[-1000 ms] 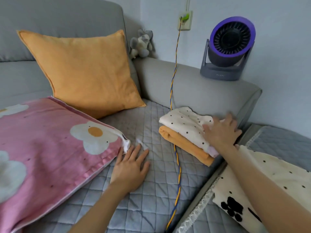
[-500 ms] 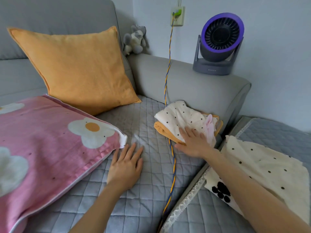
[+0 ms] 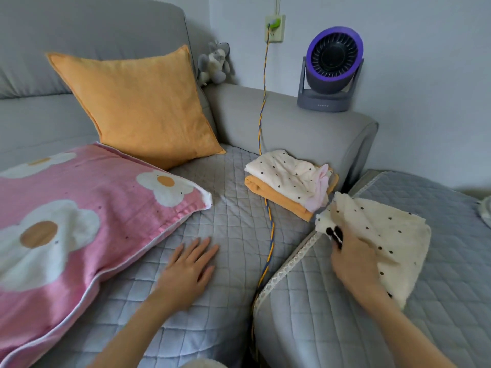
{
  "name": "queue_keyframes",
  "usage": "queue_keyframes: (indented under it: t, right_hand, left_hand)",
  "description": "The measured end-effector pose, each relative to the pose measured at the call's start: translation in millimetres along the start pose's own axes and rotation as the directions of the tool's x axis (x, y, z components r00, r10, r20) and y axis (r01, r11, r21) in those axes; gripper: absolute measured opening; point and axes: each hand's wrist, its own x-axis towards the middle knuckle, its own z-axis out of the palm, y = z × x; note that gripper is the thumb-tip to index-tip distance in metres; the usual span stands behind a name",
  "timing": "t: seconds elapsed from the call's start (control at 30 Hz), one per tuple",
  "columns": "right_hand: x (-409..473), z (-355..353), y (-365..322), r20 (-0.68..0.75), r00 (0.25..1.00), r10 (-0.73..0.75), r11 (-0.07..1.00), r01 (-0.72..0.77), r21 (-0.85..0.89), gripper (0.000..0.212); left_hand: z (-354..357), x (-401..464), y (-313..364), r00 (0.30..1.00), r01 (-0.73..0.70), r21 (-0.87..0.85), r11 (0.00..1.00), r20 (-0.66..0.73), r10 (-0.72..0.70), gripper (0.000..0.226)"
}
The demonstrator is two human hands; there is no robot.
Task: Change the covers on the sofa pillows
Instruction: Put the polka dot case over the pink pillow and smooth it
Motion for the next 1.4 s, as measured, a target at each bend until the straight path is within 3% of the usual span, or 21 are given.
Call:
queue_keyframes:
  t: [0.1, 0.17, 0.2, 0.27, 0.33, 0.37, 0.47, 0.53, 0.67, 0.77, 0.83, 0.9, 0.97, 1.03, 1.17, 1.27, 1.33, 1.4]
  right_hand:
    - [11, -8, -63, -0.161, 0.986, -0.044, 0.894, 0.111, 0.434, 0.029]
    - [5, -16, -122, -0.148, 0.987, -0.059, 0.72, 0.145, 0.679, 0.014]
    - [-3, -21, -153, -0.117, 0.985, -0.126, 0.628, 0.17, 0.759, 0.017]
    - [-26, -33, -214, -0.024, 0.951, -0.309, 0.439, 0.165, 0.883, 0.021]
    - [-46, -41, -263, 0.111, 0.857, -0.503, 0.34, 0.078, 0.937, 0.024]
    - [-54, -45, -281, 0.193, 0.782, -0.593, 0.344, 0.029, 0.939, 0.027]
    - [-65, -45, -314, 0.298, 0.53, -0.794, 0.322, -0.05, 0.946, 0.032]
    - [-64, -43, -322, 0.306, 0.436, -0.846, 0.317, -0.05, 0.947, 0.03]
    - [-57, -37, -333, 0.166, 0.525, -0.835, 0.261, 0.113, 0.959, 0.026]
    - [-55, -26, -336, 0.247, 0.489, -0.836, 0.372, 0.176, 0.911, 0.025]
    - [-63, -24, -345, 0.234, 0.555, -0.798, 0.395, 0.19, 0.899, 0.024]
    - [-72, -30, -363, 0.158, 0.614, -0.773, 0.385, 0.256, 0.887, 0.034]
    - [-73, -40, -379, 0.102, 0.662, -0.743, 0.395, 0.309, 0.865, 0.055]
    - [-62, -48, -389, 0.014, 0.689, -0.724, 0.382, 0.384, 0.841, 0.053]
    - [-42, -58, -404, -0.152, 0.687, -0.711, 0.403, 0.575, 0.712, 0.051]
    - [-41, -74, -422, -0.367, 0.592, -0.717, 0.374, 0.772, 0.514, 0.046]
    - [-40, -83, -434, -0.437, 0.588, -0.681, 0.337, 0.781, 0.526, 0.039]
    - [-38, -90, -444, -0.447, 0.612, -0.653, 0.317, 0.756, 0.572, 0.033]
  left_hand:
    - [-45, -14, -14, 0.997, -0.04, -0.197, 0.98, 0.063, 0.053, 0.052]
    - [-89, -25, -16, 0.997, -0.046, -0.313, 0.949, -0.078, 0.023, 0.058]
    - [-110, -34, -16, 0.985, -0.041, -0.424, 0.905, -0.168, -0.034, 0.064]
    - [-147, -54, -17, 0.946, -0.057, -0.698, 0.714, -0.267, -0.186, 0.066]
    - [-171, -71, -19, 0.915, -0.071, -0.839, 0.539, -0.27, -0.3, 0.068]
    - [-179, -78, -23, 0.888, -0.071, -0.857, 0.511, -0.288, -0.359, 0.064]
    - [-192, -100, -43, 0.703, -0.03, -0.784, 0.62, -0.458, -0.545, 0.034]
    - [-200, -112, -54, 0.63, 0.018, -0.758, 0.652, -0.498, -0.596, 0.015]
    - [-227, -125, -62, 0.606, 0.028, -0.698, 0.715, -0.557, -0.568, 0.015]
    - [-257, -132, -64, 0.643, -0.027, -0.721, 0.692, -0.543, -0.54, 0.016]
    - [-275, -136, -67, 0.644, -0.033, -0.737, 0.676, -0.533, -0.549, 0.015]
    - [-290, -141, -75, 0.594, -0.026, -0.775, 0.632, -0.521, -0.614, 0.024]
    - [-304, -154, -90, 0.496, 0.032, -0.774, 0.633, -0.537, -0.682, 0.032]
    - [-316, -175, -108, 0.42, 0.109, -0.751, 0.652, -0.56, -0.715, 0.031]
    - [-338, -222, -136, 0.378, 0.262, -0.667, 0.698, -0.595, -0.71, 0.017]
    - [-353, -237, -140, 0.328, 0.374, -0.535, 0.758, -0.688, -0.647, 0.017]
    - [-360, -236, -136, 0.28, 0.359, -0.53, 0.768, -0.724, -0.631, 0.023]
    - [-368, -232, -133, 0.278, 0.36, -0.536, 0.764, -0.719, -0.636, 0.025]
